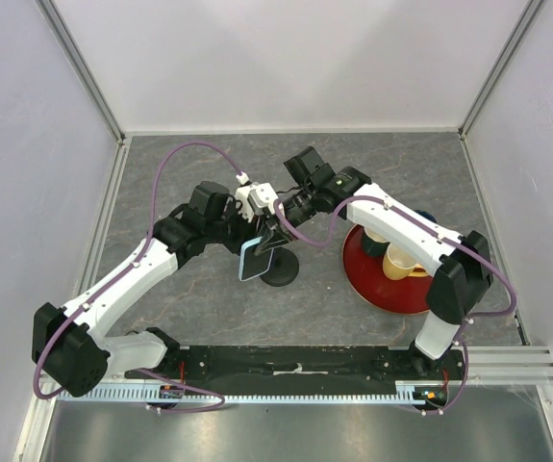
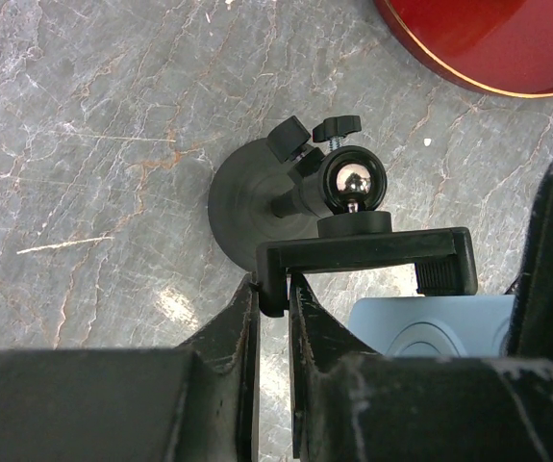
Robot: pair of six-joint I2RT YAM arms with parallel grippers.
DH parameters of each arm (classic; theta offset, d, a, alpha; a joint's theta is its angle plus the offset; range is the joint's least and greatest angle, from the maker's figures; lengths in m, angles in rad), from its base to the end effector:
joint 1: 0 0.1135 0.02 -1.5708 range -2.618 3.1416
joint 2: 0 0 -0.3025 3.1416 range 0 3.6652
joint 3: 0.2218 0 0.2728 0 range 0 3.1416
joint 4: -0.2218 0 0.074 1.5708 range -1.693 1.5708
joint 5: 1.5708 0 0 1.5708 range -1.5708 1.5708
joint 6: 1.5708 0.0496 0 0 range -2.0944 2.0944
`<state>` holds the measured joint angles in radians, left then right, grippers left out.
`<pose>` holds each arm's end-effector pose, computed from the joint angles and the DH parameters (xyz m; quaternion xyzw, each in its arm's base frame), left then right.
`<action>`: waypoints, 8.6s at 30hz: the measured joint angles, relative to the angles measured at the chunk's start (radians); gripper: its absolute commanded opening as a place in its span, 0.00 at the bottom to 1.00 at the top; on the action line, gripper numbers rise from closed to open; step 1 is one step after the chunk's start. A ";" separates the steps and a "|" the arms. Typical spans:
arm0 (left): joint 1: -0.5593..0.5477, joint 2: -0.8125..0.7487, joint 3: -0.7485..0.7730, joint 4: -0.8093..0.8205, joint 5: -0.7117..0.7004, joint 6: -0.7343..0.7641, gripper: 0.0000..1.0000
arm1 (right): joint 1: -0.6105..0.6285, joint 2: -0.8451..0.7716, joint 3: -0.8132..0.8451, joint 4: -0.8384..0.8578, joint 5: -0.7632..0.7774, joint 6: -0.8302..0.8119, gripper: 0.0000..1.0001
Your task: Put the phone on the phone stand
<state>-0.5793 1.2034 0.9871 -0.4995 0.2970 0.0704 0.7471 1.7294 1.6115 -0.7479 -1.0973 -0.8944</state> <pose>0.2228 -0.1631 0.3176 0.3454 0.8333 -0.2335 0.3629 0.2647 0.3054 0.3669 -0.7086 0.4141 0.4665 0.3298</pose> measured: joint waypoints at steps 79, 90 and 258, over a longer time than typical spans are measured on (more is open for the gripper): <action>-0.019 -0.103 -0.094 0.136 -0.673 -0.216 0.02 | 0.109 -0.077 -0.201 0.560 0.951 0.899 0.00; -0.014 -0.051 0.077 -0.114 -0.684 -0.278 0.02 | 0.198 -0.076 -0.151 0.529 1.129 0.925 0.00; -0.088 0.351 0.420 0.050 -0.518 -0.201 0.02 | -0.406 -0.494 -0.640 0.868 0.729 0.981 0.98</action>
<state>-0.6670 1.5547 1.4071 -0.4496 -0.2214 -0.1310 0.3416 1.2354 0.9710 0.1200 -0.3683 0.0864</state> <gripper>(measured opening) 0.810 0.982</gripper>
